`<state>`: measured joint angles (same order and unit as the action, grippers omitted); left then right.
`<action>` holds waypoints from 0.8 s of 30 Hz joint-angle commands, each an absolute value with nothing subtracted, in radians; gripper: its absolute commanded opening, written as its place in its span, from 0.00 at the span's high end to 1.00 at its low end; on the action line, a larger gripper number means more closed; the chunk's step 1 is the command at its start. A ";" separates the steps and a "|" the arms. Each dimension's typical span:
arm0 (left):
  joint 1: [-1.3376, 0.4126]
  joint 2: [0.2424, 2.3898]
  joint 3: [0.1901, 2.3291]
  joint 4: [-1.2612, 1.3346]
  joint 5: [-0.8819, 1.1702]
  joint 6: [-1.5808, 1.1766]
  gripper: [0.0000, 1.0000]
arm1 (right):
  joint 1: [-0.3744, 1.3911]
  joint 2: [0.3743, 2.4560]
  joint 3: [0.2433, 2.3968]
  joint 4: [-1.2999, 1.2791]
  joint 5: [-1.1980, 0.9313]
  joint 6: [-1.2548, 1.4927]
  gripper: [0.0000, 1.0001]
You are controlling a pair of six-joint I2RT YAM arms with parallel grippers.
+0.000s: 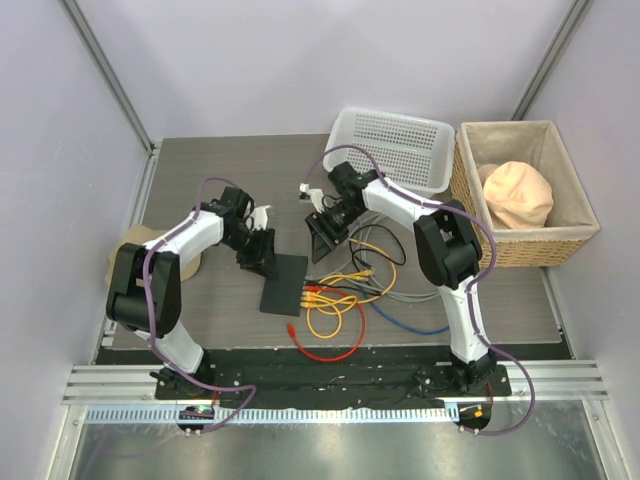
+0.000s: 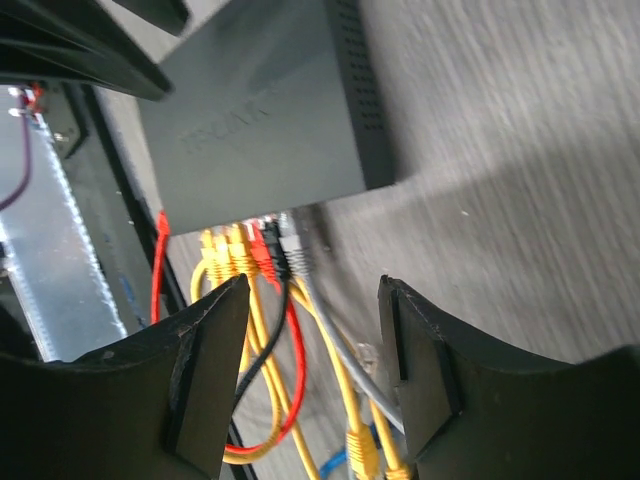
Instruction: Pull the plug from the switch port
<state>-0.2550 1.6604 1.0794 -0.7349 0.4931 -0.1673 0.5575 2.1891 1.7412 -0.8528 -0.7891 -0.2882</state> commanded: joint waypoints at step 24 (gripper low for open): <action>-0.276 1.856 1.068 -0.707 0.399 -0.129 0.59 | 0.626 2.364 1.707 -0.802 -0.910 -0.152 0.45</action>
